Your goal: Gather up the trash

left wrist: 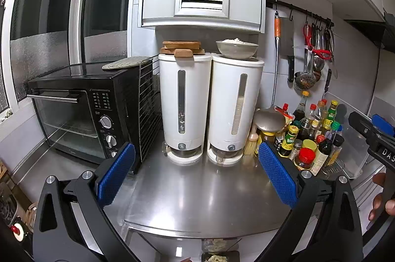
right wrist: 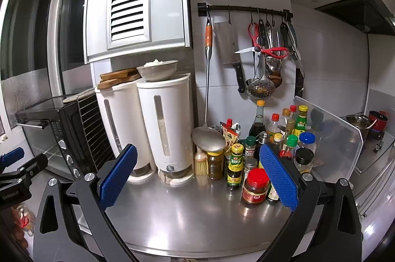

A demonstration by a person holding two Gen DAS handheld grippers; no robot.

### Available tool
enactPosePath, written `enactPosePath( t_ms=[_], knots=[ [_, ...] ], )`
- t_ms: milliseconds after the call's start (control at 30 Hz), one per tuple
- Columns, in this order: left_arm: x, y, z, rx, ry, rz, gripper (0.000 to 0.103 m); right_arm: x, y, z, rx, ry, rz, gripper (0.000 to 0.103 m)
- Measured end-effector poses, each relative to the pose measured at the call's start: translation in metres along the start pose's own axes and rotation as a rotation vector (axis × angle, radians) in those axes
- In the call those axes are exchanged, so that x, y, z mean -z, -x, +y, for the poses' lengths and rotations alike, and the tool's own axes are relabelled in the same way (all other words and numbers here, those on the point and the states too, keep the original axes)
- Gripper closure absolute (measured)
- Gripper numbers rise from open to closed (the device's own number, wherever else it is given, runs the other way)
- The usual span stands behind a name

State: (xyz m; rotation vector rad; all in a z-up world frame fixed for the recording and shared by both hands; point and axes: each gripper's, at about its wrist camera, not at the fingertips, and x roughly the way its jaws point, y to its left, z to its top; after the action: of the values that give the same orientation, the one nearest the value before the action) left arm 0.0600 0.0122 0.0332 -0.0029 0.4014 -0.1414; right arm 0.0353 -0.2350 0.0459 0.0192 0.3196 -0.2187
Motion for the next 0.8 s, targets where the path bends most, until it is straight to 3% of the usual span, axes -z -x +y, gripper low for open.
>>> enactPosePath(
  t_ms=[800],
  knots=[
    [0.002,-0.006,-0.001,0.005,-0.01,0.009,0.008,-0.002,-0.01,-0.004,-0.013,0.001,0.009,0.003]
  ],
)
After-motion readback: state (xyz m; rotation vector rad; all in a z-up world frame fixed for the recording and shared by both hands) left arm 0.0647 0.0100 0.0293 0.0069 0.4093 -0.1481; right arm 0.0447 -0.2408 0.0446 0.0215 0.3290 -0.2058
